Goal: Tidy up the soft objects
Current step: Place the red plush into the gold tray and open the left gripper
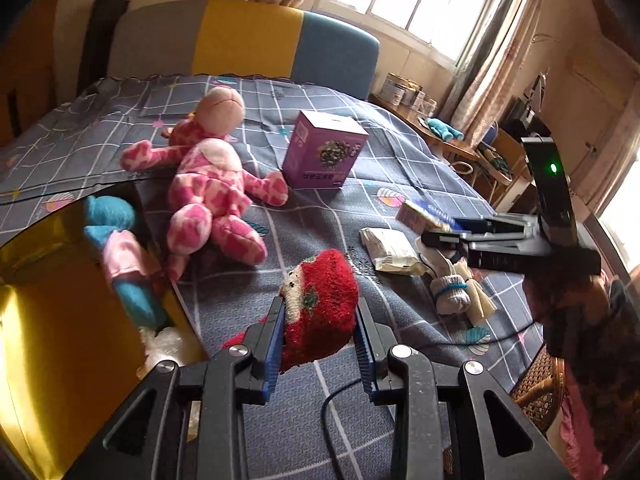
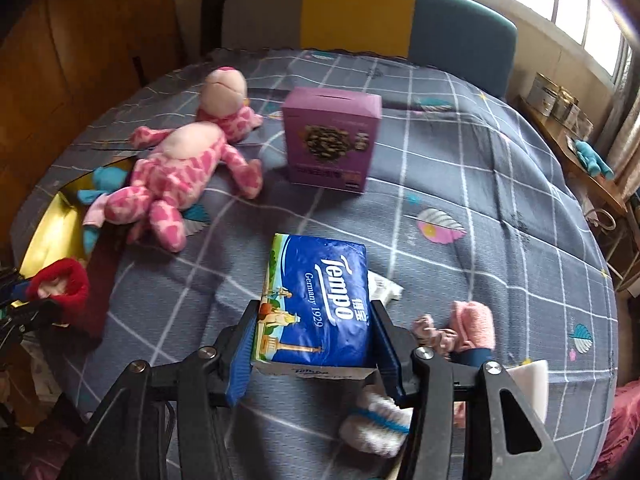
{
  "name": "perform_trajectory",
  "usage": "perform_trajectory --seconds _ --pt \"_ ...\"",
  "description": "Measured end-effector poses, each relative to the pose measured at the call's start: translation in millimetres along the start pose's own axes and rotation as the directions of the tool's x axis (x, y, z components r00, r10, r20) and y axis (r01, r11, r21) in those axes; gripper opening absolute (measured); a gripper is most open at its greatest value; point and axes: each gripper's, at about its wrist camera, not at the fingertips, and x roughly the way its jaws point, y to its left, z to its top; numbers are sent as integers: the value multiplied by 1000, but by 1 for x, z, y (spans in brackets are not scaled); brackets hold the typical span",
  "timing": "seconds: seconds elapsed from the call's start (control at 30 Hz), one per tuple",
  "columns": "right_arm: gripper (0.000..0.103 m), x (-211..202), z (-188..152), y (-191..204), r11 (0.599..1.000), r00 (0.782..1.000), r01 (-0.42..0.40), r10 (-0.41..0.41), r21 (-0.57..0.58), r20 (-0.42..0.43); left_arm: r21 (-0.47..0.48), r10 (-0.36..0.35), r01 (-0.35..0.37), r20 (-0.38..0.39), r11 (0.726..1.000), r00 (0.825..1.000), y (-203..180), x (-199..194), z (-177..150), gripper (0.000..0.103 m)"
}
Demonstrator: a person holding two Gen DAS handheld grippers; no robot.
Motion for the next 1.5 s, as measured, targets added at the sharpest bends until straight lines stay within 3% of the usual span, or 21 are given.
perform_trajectory --seconds 0.1,0.17,0.3,0.4,0.53,0.7,0.9,1.17,1.5 --pt "52 9 -8 16 998 998 -61 62 29 -14 -14 9 -9 11 1000 1000 7 -8 -4 33" --pt "52 21 -15 13 976 981 -184 189 117 -37 -19 12 -12 20 1000 1000 11 -15 -8 33" --pt "52 36 -33 22 944 958 -262 279 199 -65 -36 18 -17 34 999 999 18 -22 -13 33" --pt "52 47 -51 42 960 966 -223 240 168 -94 -50 27 -25 42 998 999 24 -27 -16 33" --pt "52 60 -73 71 995 990 -75 82 71 -110 -65 44 -40 51 997 998 32 -34 -20 33" --pt "53 65 -86 84 998 996 -16 21 60 -84 -101 78 -72 62 992 995 48 -45 -25 33" --pt "53 63 -89 81 994 998 -25 31 102 -52 -156 141 -129 68 979 988 72 -57 -33 33" --pt "54 63 -90 82 994 999 -16 20 108 -34 -274 249 -227 50 935 967 118 -70 -44 33" --pt "54 59 -94 82 995 1000 -14 14 102 -3 -432 260 -242 -16 869 965 181 -45 -23 33"
